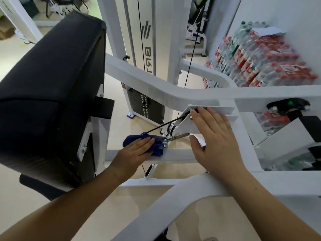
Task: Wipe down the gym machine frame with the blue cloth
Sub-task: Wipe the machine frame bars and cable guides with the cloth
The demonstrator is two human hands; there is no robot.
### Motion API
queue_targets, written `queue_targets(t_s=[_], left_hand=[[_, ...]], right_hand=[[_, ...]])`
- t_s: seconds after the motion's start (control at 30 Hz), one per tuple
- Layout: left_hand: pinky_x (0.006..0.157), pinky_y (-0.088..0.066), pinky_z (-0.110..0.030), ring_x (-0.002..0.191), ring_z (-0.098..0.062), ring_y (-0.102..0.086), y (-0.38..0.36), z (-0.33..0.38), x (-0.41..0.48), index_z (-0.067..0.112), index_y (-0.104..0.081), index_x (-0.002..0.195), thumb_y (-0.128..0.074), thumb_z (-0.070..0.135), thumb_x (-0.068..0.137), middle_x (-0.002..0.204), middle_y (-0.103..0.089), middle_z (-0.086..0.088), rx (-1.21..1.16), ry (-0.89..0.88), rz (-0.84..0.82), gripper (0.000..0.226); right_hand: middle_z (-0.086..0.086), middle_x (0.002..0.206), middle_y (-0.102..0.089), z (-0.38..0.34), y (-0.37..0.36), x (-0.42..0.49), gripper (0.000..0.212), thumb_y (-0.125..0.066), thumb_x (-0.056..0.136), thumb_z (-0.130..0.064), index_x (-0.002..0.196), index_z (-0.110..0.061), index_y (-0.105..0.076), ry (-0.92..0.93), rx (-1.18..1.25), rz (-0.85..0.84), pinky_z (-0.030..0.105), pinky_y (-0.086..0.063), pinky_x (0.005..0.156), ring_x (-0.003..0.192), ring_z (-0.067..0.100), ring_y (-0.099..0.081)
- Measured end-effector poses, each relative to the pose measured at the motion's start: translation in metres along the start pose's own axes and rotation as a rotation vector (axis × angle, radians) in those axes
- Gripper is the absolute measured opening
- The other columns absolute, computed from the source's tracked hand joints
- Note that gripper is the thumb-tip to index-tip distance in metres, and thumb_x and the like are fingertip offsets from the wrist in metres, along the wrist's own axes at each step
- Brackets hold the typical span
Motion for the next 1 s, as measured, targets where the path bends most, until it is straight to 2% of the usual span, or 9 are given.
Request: queue_targets(t_s=[0.17,0.27,0.4,0.5,0.6,0.7,0.87,0.93,1.0], left_hand=[[0.106,-0.050,-0.044,0.126,-0.027,-0.062,-0.009,0.027,0.044,0.017,-0.056,0.142,-0.087,-0.004,0.065,0.139,-0.063,-0.006,-0.089,0.094,-0.014,0.085],[0.101,-0.055,-0.044,0.125,-0.026,-0.063,-0.013,0.022,0.045,0.016,-0.067,0.132,-0.092,-0.001,0.062,0.137,-0.065,-0.006,-0.131,0.118,-0.013,0.076],[0.102,-0.055,-0.043,0.131,-0.022,-0.059,-0.006,-0.002,0.017,0.016,-0.064,0.136,-0.089,0.005,0.073,0.144,-0.059,-0.003,-0.175,0.150,0.016,0.069],[0.101,-0.055,-0.043,0.128,-0.018,-0.060,-0.004,-0.012,0.022,0.016,-0.065,0.135,-0.076,0.012,0.089,0.138,-0.064,0.001,-0.325,0.344,0.100,0.047],[0.104,-0.052,-0.042,0.124,-0.015,-0.062,-0.007,-0.007,0.031,0.017,-0.069,0.128,-0.070,0.022,0.095,0.130,-0.069,0.004,-0.439,0.513,0.172,0.033],[0.104,-0.052,-0.042,0.125,-0.015,-0.061,-0.007,-0.004,0.028,0.018,-0.072,0.125,-0.071,0.023,0.093,0.129,-0.070,0.004,-0.417,0.470,0.180,0.032],[0.103,-0.054,-0.040,0.126,-0.020,-0.063,0.000,0.001,0.022,0.018,-0.074,0.121,-0.089,0.009,0.072,0.136,-0.066,0.000,-0.180,0.142,0.044,0.052],[0.103,-0.053,-0.037,0.120,-0.021,-0.066,-0.003,0.007,0.041,0.018,-0.077,0.113,-0.094,0.009,0.066,0.129,-0.070,-0.001,-0.141,0.126,-0.002,0.051],[0.098,-0.056,-0.037,0.112,-0.020,-0.070,-0.002,0.013,0.055,0.020,-0.078,0.107,-0.089,0.011,0.073,0.118,-0.075,0.001,-0.196,0.204,0.033,0.037]], right_hand=[[0.002,0.161,-0.039,0.001,-0.002,0.001,0.064,-0.053,0.096,-0.034,0.157,-0.021,-0.038,0.003,-0.027,-0.020,0.053,-0.025,0.123,0.151,0.024,-0.031],[0.001,0.162,-0.038,0.001,-0.002,0.000,0.064,-0.054,0.096,-0.033,0.157,-0.021,-0.038,0.009,-0.015,-0.022,0.052,-0.024,0.123,0.152,0.023,-0.030],[0.000,0.161,-0.039,0.001,-0.002,0.001,0.064,-0.053,0.096,-0.034,0.157,-0.021,-0.038,0.002,-0.012,-0.026,0.052,-0.024,0.123,0.151,0.023,-0.031],[0.001,0.161,-0.039,0.001,-0.002,0.001,0.065,-0.056,0.096,-0.033,0.157,-0.021,-0.038,0.005,-0.019,-0.024,0.052,-0.025,0.123,0.151,0.024,-0.032],[0.002,0.162,-0.038,0.001,-0.003,0.000,0.066,-0.055,0.096,-0.033,0.157,-0.020,-0.037,0.005,-0.022,-0.036,0.053,-0.025,0.123,0.151,0.024,-0.031],[0.002,0.162,-0.037,0.000,-0.002,-0.001,0.067,-0.055,0.094,-0.031,0.157,-0.019,-0.038,0.013,-0.014,-0.031,0.053,-0.024,0.123,0.152,0.024,-0.031],[0.000,0.163,-0.036,0.000,-0.003,0.000,0.067,-0.054,0.094,-0.033,0.158,-0.022,-0.035,-0.004,-0.028,-0.060,0.052,-0.023,0.124,0.152,0.022,-0.029],[-0.001,0.162,-0.038,0.001,-0.002,0.002,0.067,-0.054,0.094,-0.033,0.158,-0.023,-0.037,-0.007,-0.027,-0.051,0.052,-0.024,0.123,0.151,0.022,-0.031],[-0.001,0.162,-0.038,0.001,-0.002,0.002,0.067,-0.055,0.092,-0.032,0.157,-0.022,-0.038,-0.005,-0.013,-0.051,0.052,-0.024,0.123,0.151,0.022,-0.032]])
Point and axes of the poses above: each hand's wrist, its own x-axis towards the middle knuckle, its own y-axis out of the back of the hand, z = x × y, the point moved 9 cm from there along x, towards the middle knuckle
